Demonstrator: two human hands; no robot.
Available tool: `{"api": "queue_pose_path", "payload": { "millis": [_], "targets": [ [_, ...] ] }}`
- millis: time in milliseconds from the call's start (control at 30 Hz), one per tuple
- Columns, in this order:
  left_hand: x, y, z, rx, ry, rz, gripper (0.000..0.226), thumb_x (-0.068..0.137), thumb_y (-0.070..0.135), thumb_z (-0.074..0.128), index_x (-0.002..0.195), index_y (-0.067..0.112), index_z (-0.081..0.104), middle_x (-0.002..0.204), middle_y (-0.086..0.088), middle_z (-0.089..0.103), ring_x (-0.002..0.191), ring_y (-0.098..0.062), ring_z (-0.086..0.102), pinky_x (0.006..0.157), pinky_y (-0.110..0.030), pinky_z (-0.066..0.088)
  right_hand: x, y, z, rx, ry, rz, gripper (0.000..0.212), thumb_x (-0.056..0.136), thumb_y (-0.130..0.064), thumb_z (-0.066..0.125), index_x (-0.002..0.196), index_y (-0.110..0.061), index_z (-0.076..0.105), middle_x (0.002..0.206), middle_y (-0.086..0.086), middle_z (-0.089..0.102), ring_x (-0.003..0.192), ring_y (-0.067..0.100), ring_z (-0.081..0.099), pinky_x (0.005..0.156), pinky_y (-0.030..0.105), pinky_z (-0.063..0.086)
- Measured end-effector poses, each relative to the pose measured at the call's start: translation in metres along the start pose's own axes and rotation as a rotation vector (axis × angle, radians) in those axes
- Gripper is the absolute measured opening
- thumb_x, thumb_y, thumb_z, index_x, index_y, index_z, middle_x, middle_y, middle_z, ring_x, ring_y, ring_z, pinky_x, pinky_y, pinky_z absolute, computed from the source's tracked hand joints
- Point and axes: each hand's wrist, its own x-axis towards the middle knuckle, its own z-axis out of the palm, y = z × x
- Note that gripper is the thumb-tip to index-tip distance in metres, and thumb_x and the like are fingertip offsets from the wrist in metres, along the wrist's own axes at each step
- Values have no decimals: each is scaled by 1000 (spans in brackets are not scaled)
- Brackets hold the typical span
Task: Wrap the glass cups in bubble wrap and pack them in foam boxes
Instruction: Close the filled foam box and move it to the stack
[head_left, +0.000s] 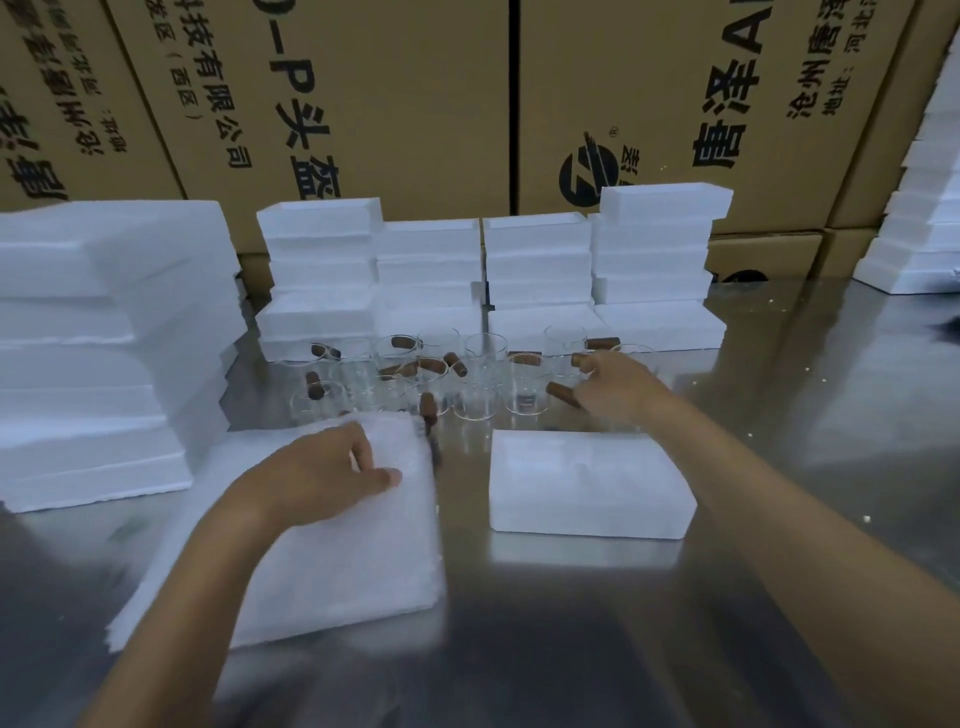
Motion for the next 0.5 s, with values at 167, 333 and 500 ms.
{"api": "queue_pose_path", "payload": {
  "millis": [167,333,500],
  "targets": [
    [4,-8,2,-66,-32,61,21,86,43,73,81,23,66,82,10,62,73,-4,55,61,-20,38,16,-12,33,-255,42,20,23,96,-32,51,109,-15,59,119,7,62,115,28,55,101,37,39],
    [1,-6,0,-148,88,103,13,91,18,69,78,16,71,77,11,64,69,-3,56,61,-21,41,6,-11,32,-381,170,-37,22,99,-30,45,103,-17,63,107,4,64,114,27,56,102,38,29],
    [-6,-7,-12,-230,166,161,28,95,6,57,73,23,65,83,12,64,68,-5,55,59,-18,38,-30,-10,11,-194,328,-107,26,101,-27,44,113,-11,62,106,10,66,109,32,56,89,37,39]
  ]
}}
